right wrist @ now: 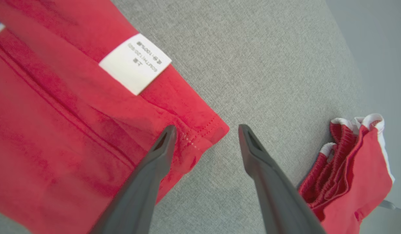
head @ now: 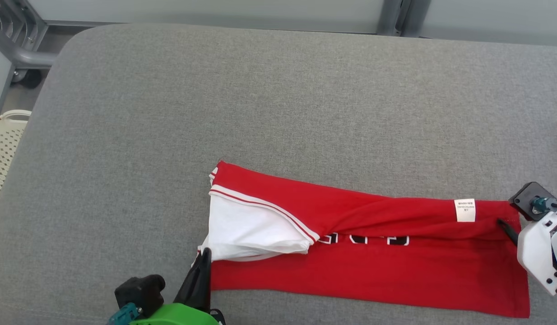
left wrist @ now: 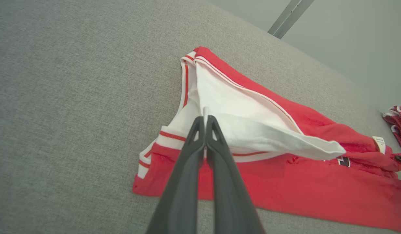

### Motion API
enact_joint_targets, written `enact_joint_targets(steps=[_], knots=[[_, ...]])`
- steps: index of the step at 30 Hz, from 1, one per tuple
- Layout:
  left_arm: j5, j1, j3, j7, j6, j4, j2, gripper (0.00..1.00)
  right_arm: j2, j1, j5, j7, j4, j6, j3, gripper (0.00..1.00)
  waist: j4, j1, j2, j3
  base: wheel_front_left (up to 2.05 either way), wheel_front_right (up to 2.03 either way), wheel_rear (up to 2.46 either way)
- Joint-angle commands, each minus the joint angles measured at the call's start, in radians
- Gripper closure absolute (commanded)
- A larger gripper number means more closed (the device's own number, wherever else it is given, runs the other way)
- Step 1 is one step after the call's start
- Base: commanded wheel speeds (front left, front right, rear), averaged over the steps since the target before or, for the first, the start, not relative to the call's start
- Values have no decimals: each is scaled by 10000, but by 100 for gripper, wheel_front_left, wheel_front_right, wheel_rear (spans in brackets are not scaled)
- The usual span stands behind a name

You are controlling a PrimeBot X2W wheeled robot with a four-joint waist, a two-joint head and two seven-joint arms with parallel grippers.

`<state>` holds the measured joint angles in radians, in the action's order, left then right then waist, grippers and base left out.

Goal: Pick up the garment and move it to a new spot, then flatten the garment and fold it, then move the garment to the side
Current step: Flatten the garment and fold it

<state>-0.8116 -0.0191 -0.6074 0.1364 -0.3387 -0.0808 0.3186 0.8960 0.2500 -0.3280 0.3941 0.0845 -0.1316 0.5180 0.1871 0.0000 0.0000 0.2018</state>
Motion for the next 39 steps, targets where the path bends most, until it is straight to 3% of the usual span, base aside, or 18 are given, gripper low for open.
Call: enact_joint_targets(steps=[1, 5, 6, 7, 11, 17, 21, 25, 30, 35, 36, 39], knots=[[32, -107, -9, 21, 16, 52, 22, 100, -47, -113, -92, -63, 11, 19, -140, 0, 105, 0, 0, -99, 0, 0, 0], [215, -55, -265, -61, 101, 393, 47, 100, -646, -585, -108, -101, -141, 19, -1198, 0, 226, 0, 0, -267, 0, 0, 0], [285, -29, -348, -102, 105, 527, 79, 57, -811, -763, -82, -66, -208, 19, -1489, 0, 246, 0, 0, -298, 0, 0, 0], [377, 12, -410, -80, 91, 655, 97, 0, -984, -902, -41, -64, -311, 19, -1771, 0, 265, 0, 0, -331, 0, 0, 0], [730, 221, -634, 14, 82, 1193, 212, 0, -1918, -1604, 193, -198, -775, 19, -3024, 0, 279, 0, 0, -481, 0, 0, 0], [1247, 430, -669, 490, 46, 1827, 468, 0, -4108, -2401, 124, -686, -1495, 18, -4803, 0, 212, 0, 0, -713, 0, 0, 0], [1864, 678, -310, 1064, -113, 1910, 743, 0, -5639, -2883, -47, -1404, -1674, 18, -5432, 0, 185, 0, 0, -947, 0, 0, 0], [2400, 839, 103, 1271, 83, 1852, 899, 0, -6588, -3094, -100, -2128, -1478, 16, -5627, 0, 147, 0, 0, -1157, 0, 0, 0], [3138, 861, 1037, 1278, 877, 1159, 609, 0, -7456, -3010, -400, -3149, -1133, 16, -5893, 0, 124, 0, 0, -1403, 0, 0, 0], [2829, 429, 2498, 1281, 1932, 836, -261, 0, -7790, -2835, -217, -4012, -590, 16, -5924, 0, 129, 0, 0, -1671, 0, 0, 0], [2829, 429, 2498, 1281, 1932, 836, -261, 0, -7790, -2835, -217, -4012, -590, 16, -5924, 0, 129, 0, 0, -1671, 0, 0, 0], [2870, 427, 3234, 1282, 2698, 1108, -668, 0, -8057, -2652, -107, -4535, -262, 16, -6021, 0, 123, 0, 0, -1802, 0, 0, 0]])
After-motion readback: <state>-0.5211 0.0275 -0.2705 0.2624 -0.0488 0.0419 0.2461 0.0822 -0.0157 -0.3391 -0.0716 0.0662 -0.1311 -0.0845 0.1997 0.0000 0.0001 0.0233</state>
